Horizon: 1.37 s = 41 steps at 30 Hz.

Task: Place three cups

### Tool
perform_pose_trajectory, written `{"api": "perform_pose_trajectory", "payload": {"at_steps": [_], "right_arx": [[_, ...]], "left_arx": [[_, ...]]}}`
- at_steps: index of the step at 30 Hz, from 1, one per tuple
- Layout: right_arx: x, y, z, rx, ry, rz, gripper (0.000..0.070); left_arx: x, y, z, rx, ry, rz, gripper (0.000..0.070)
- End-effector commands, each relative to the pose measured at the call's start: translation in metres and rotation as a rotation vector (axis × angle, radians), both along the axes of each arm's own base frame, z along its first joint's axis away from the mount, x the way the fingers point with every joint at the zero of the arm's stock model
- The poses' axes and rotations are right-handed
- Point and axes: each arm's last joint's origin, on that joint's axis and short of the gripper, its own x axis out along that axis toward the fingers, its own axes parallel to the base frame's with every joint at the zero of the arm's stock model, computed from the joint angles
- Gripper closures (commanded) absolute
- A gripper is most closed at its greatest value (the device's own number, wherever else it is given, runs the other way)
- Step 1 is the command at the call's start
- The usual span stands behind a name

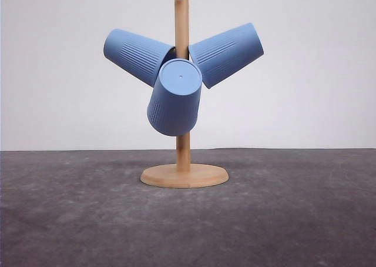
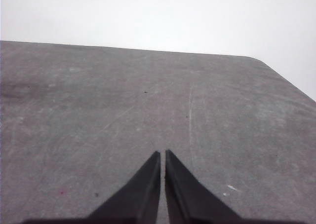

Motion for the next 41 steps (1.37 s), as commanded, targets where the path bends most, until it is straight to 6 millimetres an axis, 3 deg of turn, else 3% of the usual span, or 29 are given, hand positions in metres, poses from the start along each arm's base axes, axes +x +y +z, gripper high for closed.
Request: {"api": "perform_pose_trajectory", "payload": {"at_steps": [1,41], "right_arx": [[0.0002,-0.0001,0.0007,0.017,-0.014,-0.002,0.0689],[0.0002,-0.0001,0.0007,0.017,-0.014,-0.002,0.0689]], "left_arx": [[0.0008,0.0001,-0.0033,-0.003,0.002,0.003,0.07],[0.0008,0.0001,-0.0033,-0.003,0.002,0.003,0.07]]}}
